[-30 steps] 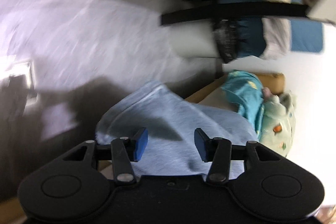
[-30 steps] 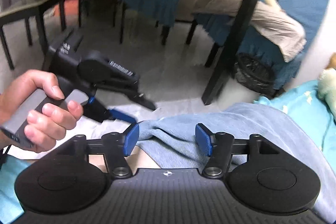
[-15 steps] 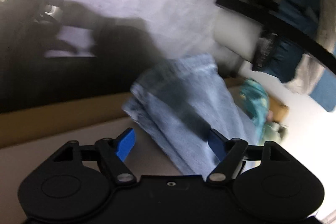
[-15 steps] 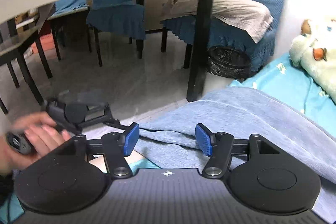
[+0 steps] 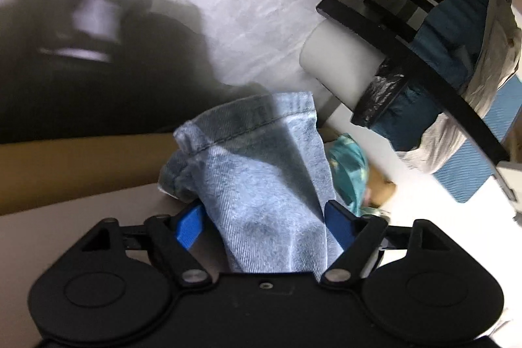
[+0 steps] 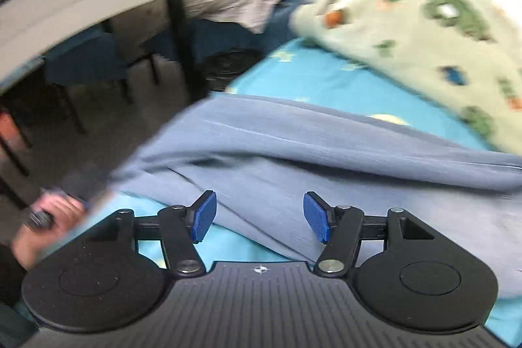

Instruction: Fold clothes

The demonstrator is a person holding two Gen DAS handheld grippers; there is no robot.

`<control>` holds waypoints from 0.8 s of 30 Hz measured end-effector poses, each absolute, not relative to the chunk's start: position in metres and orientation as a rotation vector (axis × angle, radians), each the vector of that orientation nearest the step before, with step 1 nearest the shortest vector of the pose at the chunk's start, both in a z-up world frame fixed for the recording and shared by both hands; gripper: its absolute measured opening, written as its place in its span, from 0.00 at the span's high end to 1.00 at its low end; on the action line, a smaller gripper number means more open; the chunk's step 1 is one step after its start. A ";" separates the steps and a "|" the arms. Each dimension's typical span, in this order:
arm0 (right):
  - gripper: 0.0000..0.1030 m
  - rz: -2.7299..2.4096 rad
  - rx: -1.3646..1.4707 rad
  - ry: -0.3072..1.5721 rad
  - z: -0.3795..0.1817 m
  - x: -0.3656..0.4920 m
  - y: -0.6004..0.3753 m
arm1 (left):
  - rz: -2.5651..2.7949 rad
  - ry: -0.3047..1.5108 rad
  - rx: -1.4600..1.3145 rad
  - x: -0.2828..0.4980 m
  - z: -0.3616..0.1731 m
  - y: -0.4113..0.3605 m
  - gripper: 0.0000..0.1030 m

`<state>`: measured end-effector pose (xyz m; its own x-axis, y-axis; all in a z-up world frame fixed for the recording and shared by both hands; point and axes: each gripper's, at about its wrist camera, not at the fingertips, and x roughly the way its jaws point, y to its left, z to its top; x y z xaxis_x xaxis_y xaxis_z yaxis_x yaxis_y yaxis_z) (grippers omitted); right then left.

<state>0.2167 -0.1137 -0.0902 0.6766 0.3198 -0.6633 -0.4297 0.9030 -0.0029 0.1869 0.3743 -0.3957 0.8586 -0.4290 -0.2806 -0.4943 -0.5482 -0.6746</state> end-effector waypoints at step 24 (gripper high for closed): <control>0.40 0.069 0.214 0.554 -0.069 0.171 -0.278 | 0.224 0.616 -0.649 0.283 -0.068 0.320 0.93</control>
<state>0.1709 -0.2779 -0.0686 0.8489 0.1225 -0.5141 -0.0074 0.9754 0.2201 0.2826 0.3201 -0.0684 0.7999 0.0073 -0.6000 -0.3797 0.7805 -0.4967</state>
